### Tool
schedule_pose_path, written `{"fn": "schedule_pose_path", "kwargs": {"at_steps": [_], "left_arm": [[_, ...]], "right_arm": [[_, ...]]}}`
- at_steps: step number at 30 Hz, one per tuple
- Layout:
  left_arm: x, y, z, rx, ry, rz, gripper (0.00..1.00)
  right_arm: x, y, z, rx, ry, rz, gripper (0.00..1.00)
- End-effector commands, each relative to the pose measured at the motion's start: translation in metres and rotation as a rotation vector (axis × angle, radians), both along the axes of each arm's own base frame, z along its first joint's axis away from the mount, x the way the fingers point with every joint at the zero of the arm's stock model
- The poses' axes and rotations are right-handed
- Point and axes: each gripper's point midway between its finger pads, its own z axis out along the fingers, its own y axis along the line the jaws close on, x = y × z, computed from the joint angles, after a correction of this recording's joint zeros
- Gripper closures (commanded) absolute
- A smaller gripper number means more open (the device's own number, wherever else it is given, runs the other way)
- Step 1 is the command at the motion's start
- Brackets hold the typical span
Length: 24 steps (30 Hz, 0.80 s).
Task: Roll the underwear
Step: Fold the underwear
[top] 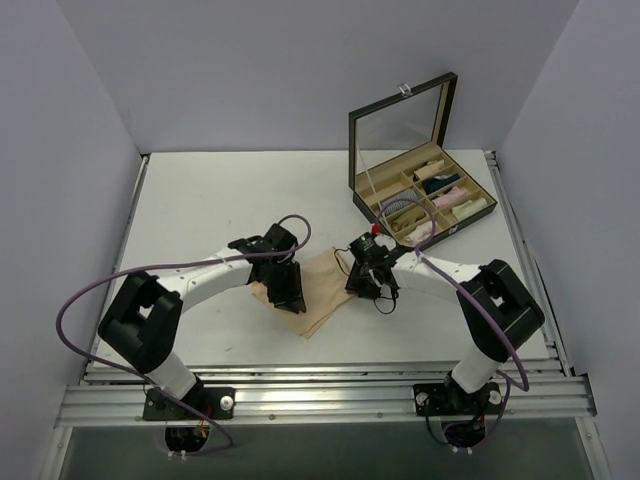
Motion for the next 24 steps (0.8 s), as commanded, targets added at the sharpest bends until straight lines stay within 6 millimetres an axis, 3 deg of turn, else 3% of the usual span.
{"fn": "schedule_pose_path", "kwargs": {"at_steps": [1, 3, 8, 14, 24], "left_arm": [[-0.002, -0.008, 0.012, -0.026, -0.091, -0.029, 0.69], [-0.006, -0.009, 0.015, -0.014, -0.12, -0.032, 0.69], [-0.012, -0.012, 0.019, 0.034, -0.232, -0.079, 0.67], [-0.013, -0.027, 0.009, 0.08, -0.319, -0.155, 0.62], [-0.027, -0.062, -0.013, 0.134, -0.372, -0.244, 0.54]], "right_arm": [[0.011, -0.014, -0.009, -0.053, -0.023, -0.042, 0.72], [0.015, -0.019, -0.012, -0.058, -0.022, -0.054, 0.77], [0.022, -0.025, -0.007, -0.038, -0.03, -0.065, 1.0], [0.023, -0.02, 0.007, 0.018, -0.038, -0.06, 1.0], [0.016, -0.02, 0.005, 0.055, -0.016, -0.054, 1.0]]}}
